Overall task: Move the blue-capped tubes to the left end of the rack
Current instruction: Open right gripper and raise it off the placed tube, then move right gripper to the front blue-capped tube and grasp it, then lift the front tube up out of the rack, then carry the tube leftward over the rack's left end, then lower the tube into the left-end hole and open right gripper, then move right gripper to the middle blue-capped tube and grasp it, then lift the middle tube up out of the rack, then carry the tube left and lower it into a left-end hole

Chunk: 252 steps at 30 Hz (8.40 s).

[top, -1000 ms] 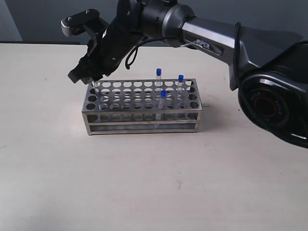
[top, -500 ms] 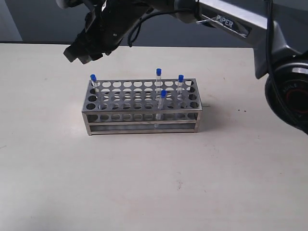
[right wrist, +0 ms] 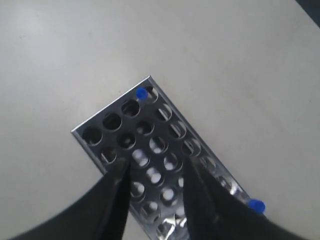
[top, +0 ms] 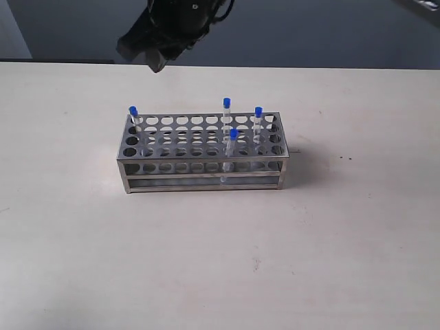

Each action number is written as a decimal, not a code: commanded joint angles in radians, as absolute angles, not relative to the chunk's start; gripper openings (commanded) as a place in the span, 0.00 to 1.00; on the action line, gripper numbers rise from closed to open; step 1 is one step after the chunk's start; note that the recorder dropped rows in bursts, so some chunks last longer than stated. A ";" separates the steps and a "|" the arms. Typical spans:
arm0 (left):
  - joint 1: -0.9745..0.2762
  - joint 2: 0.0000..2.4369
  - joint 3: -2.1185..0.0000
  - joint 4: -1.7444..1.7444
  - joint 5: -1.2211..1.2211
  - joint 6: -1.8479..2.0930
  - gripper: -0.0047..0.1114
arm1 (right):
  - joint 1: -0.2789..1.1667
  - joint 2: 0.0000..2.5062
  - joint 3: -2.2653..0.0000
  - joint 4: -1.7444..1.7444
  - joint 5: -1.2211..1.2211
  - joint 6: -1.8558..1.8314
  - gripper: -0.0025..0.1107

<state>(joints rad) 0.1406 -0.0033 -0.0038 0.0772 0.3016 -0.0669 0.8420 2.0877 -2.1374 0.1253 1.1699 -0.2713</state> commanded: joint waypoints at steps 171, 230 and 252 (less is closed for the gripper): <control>0.136 0.000 0.000 0.072 0.290 -0.069 0.04 | 0.850 2.207 -1.910 0.484 0.833 -0.429 0.37; 0.136 0.000 0.000 0.072 0.290 -0.069 0.04 | 0.736 2.077 -1.910 -0.116 0.965 0.029 0.02; 0.136 0.000 0.000 0.072 0.290 -0.069 0.04 | 0.922 2.078 -1.921 0.061 0.838 -0.120 0.02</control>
<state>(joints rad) 0.1406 -0.0033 -0.0038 0.0772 0.3016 -0.0669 0.9190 2.0490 -1.9101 0.0341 0.8513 -0.0910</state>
